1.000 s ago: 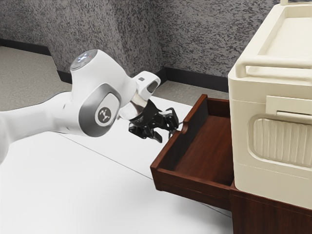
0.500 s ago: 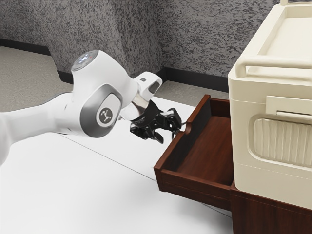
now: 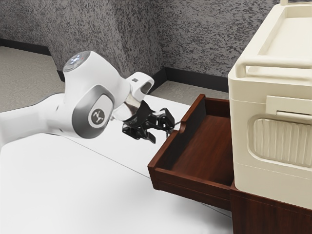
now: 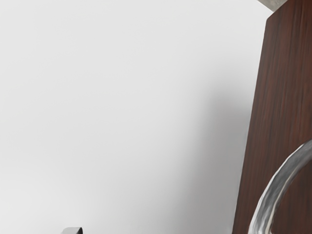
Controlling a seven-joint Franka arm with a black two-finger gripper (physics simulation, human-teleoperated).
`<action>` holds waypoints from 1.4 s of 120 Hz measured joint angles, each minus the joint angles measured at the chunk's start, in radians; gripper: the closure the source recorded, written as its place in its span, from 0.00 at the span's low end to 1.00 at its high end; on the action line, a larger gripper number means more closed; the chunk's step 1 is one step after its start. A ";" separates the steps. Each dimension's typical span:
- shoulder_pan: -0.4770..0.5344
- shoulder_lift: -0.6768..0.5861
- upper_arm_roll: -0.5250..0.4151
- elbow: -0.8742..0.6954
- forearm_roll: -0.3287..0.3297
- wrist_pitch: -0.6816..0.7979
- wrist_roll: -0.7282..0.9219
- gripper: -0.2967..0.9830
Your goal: Pull the drawer handle with one arm to open the drawer
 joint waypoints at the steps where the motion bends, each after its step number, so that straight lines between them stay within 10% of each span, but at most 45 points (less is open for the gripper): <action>1: 0.000 0.000 0.000 0.000 0.000 0.000 0.000 0.49; 134: 0.010 -0.076 -0.016 0.041 0.035 0.025 0.005 0.45; 168: -0.135 -0.092 0.141 0.364 0.159 -0.541 -0.353 0.29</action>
